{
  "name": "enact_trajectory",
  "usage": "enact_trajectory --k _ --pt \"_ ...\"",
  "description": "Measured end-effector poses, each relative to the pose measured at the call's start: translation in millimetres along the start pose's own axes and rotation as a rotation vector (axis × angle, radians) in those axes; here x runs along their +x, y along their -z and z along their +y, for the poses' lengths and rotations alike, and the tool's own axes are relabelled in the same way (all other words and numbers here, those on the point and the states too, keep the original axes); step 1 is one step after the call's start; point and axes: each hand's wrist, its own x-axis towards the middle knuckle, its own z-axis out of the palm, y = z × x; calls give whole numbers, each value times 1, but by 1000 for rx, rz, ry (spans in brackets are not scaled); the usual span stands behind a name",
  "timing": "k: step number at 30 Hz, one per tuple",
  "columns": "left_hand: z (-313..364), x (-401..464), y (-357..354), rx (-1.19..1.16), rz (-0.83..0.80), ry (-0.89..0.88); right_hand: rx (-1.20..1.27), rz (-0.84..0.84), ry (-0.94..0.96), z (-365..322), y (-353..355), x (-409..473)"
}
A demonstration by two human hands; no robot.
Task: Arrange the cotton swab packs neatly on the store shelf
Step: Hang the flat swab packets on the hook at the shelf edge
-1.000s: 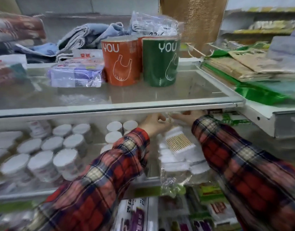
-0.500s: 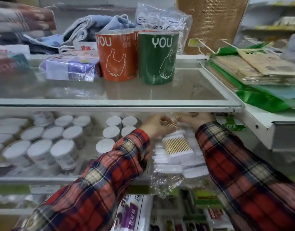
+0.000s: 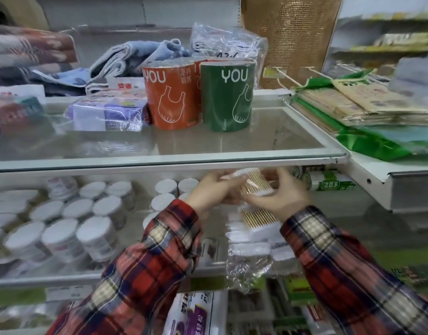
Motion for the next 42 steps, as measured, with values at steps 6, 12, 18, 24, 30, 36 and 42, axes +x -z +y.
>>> enact_trajectory --k 6,12,18,24,30,36,42 --pt "-11 -26 12 -19 -19 33 307 -126 -63 3 5 -15" --pt "-19 -61 23 20 -167 -11 446 -313 -104 9 15 -34" --pt "-29 -73 23 -1 -129 -46 530 -297 -110 14 -3 -48" --pt "-28 -69 24 -66 -100 -66 598 -222 -99 7 0 -44" --pt "-34 -68 25 -9 39 -77 611 -221 -117 11 1 -42" --pt "-35 -75 24 88 145 -155 620 -189 -121 13 2 -44" --pt "-34 -81 11 193 265 -227 594 -141 -80 3 1 -46"
